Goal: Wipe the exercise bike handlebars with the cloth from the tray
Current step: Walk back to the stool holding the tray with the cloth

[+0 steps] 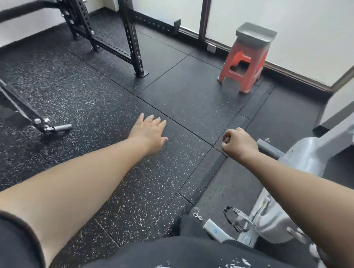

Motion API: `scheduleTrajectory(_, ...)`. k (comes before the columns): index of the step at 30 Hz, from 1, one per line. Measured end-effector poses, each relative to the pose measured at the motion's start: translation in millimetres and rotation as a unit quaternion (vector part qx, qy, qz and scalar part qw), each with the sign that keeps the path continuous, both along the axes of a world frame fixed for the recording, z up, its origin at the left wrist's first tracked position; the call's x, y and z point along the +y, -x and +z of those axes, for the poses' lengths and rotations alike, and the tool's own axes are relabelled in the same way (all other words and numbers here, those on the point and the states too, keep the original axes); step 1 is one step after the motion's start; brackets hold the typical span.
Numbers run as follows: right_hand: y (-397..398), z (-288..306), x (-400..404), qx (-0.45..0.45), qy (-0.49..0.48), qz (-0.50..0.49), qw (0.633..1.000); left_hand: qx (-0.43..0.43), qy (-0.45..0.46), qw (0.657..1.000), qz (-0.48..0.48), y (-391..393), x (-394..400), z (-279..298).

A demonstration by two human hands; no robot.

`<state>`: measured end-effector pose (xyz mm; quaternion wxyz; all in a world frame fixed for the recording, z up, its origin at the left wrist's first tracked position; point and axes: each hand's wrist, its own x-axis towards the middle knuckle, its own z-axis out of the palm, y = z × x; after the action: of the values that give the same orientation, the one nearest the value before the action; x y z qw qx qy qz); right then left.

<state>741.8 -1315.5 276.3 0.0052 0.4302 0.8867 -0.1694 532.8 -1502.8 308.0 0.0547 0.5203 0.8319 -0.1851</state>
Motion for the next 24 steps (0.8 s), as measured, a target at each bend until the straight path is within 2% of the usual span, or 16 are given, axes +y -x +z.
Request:
scheduleTrajectory(9, 28, 26, 141, 0.010, -0.002, -0.046, 0.999, 0.017, -0.032, 0.999, -0.024, 46, 155, 33)
scheduleTrajectory(24, 66, 16, 283, 0.001, 0.004, -0.143, 0.990, 0.001, -0.010, 0.992, -0.125, 114, 346, 16)
